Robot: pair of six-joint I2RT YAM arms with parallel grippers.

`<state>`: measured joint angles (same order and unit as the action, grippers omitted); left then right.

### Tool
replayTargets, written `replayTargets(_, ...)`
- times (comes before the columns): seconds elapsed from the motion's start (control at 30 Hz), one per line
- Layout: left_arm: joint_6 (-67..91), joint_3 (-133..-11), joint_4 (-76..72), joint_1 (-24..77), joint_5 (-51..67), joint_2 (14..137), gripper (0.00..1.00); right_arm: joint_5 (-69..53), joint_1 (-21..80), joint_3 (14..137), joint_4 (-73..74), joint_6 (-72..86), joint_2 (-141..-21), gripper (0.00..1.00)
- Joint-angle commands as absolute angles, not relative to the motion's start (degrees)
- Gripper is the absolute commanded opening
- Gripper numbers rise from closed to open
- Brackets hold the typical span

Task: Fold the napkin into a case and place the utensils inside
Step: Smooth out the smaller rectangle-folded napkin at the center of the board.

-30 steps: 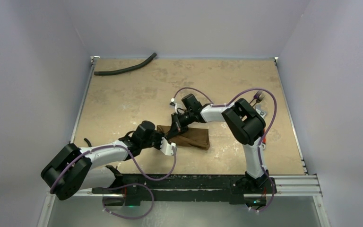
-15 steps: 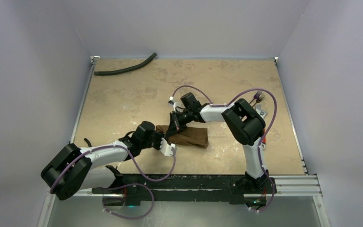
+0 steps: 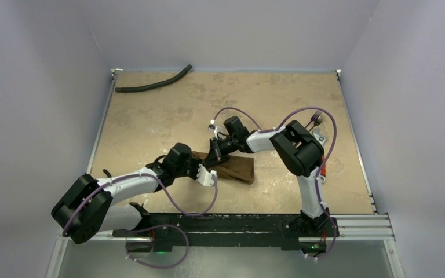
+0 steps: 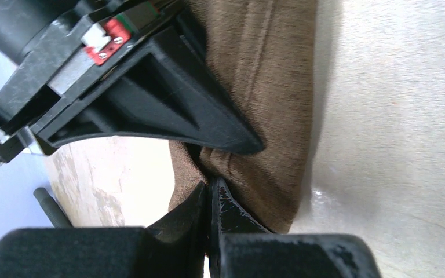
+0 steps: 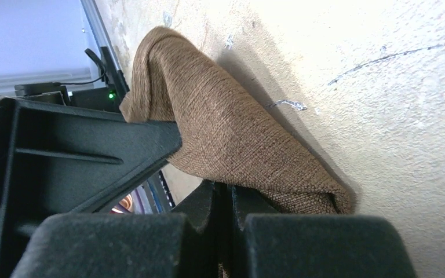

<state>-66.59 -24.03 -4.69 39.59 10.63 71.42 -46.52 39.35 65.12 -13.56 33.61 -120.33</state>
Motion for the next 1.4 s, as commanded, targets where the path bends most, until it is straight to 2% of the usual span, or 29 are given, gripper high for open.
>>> replayTargets(0.0, -63.4, -28.1, -2.7, 38.5, 12.7, 71.6, 0.01, -40.9, 39.6, 63.7, -13.2, 31.7, -124.0, 0.0)
replayTargets(0.17, -56.2, -30.7, -1.9, 38.5, 13.7, 72.3, 0.02, -40.8, 39.6, 63.1, -14.0, 32.1, -124.1, 0.0)
replayTargets(0.33, -50.3, -32.8, 2.9, 38.5, 15.1, 72.7, 0.12, -40.9, 39.6, 62.7, -14.4, 32.1, -124.2, 0.0)
replayTargets(0.5, -53.9, -29.9, 3.8, 38.5, 14.0, 72.7, 0.18, -42.0, 39.6, 61.2, -16.1, 32.6, -124.3, 0.0)
replayTargets(0.8, -56.1, -25.1, -7.5, 38.5, 9.4, 73.9, 0.17, -42.5, 39.6, 61.3, -15.7, 32.3, -123.8, 0.0)
replayTargets(0.97, -53.7, -26.6, -7.8, 38.5, 8.2, 74.3, 0.18, -43.9, 39.6, 60.9, -16.4, 32.3, -123.4, 0.0)
replayTargets(1.37, -60.0, -20.2, -12.3, 38.5, 6.1, 76.3, 0.17, -48.2, 39.6, 63.5, -17.5, 33.9, -118.4, 0.0)
